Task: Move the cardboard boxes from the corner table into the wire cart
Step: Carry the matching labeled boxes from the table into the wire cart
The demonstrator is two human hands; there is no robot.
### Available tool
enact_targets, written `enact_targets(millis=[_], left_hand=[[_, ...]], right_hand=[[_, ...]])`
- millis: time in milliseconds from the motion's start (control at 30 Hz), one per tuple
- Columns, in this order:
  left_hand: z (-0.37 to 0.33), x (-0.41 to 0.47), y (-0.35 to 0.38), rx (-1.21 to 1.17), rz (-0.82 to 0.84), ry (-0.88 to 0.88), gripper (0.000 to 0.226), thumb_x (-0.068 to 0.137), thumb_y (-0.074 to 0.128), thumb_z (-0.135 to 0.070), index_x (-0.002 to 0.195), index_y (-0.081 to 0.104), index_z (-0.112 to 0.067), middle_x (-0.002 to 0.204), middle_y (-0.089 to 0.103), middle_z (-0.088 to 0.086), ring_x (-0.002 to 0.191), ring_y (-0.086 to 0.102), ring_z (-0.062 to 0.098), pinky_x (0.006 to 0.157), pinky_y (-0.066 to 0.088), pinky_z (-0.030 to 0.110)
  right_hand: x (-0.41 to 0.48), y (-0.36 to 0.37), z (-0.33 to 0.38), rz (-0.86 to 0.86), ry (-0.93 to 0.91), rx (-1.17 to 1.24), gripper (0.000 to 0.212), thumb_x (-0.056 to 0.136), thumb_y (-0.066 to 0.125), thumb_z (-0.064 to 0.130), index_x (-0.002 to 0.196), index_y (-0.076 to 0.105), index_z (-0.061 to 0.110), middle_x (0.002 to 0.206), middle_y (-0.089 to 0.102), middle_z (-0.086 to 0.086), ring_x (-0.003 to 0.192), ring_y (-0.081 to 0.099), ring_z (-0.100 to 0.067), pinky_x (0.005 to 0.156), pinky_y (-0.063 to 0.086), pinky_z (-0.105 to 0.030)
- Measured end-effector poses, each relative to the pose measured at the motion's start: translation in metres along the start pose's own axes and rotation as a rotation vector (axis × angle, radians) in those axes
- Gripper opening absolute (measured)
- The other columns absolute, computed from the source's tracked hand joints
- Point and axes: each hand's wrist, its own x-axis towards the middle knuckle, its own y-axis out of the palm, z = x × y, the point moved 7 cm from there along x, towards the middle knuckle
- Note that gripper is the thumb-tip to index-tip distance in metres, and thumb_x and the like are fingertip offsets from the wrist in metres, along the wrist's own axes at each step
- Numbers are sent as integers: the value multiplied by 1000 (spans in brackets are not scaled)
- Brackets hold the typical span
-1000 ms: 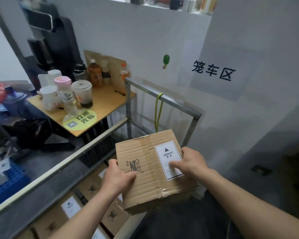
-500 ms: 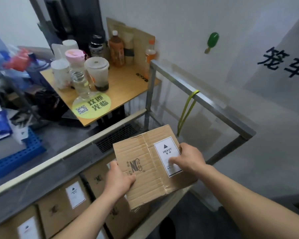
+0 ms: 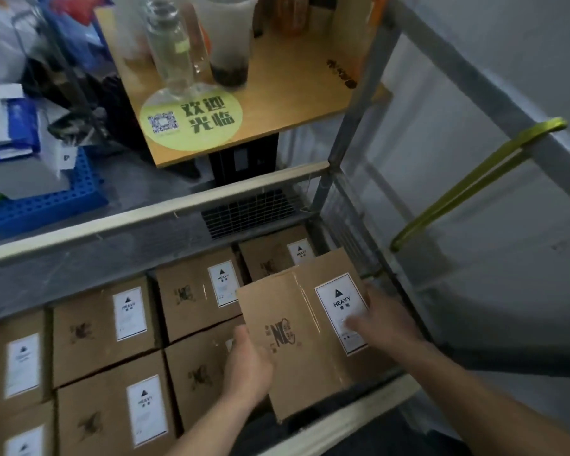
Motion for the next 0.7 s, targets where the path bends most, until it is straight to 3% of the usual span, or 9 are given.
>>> enact_targets(millis=[100, 167, 367, 433, 600, 700], left_hand=[[19, 14, 25, 10, 21, -27, 31, 93, 63, -11, 114, 43, -22, 106, 66, -3, 90, 62, 15, 72, 48, 28], [29, 22, 39, 2, 46, -31, 32, 92, 62, -10, 115, 44, -23, 105, 65, -5, 90, 61, 14, 75, 50, 29], [41, 47, 67, 5, 114, -10, 36, 91, 67, -15, 116, 44, -26, 102, 63, -10, 83, 57, 1, 59, 41, 15], [42, 57, 73, 12, 126, -9, 36, 91, 66, -12, 117, 44, -23, 100, 62, -9, 83, 56, 0, 55, 39, 13], [45, 86, 81, 45, 158, 5, 34, 92, 62, -8, 116, 42, -21, 96, 58, -11, 79, 52, -2, 48, 35, 6], [47, 105, 82, 40, 190, -5, 36, 91, 63, -9, 114, 39, -22, 94, 56, -12, 80, 52, -2, 50, 37, 8]], right_hand=[[17, 22, -20, 21, 14, -41, 36, 80, 79, 35, 97, 47, 38, 91, 60, 18, 70, 52, -2, 60, 40, -22], [27, 38, -35, 58, 14, -17, 34, 82, 80, 31, 97, 50, 37, 99, 67, 14, 73, 55, -1, 60, 42, -19], [53, 67, -66, 140, 59, 1, 40, 85, 78, 26, 118, 57, 27, 120, 68, 4, 107, 66, -19, 80, 55, -29], [62, 72, -68, 140, 63, -14, 42, 85, 77, 28, 122, 57, 26, 122, 68, 4, 111, 66, -22, 79, 54, -30], [88, 78, -62, 130, 38, -38, 31, 83, 78, 30, 105, 57, 32, 116, 71, 4, 91, 64, -14, 65, 45, -24], [104, 82, -58, 160, 35, -75, 35, 81, 78, 33, 111, 62, 28, 114, 71, 4, 94, 65, -15, 72, 47, -28]])
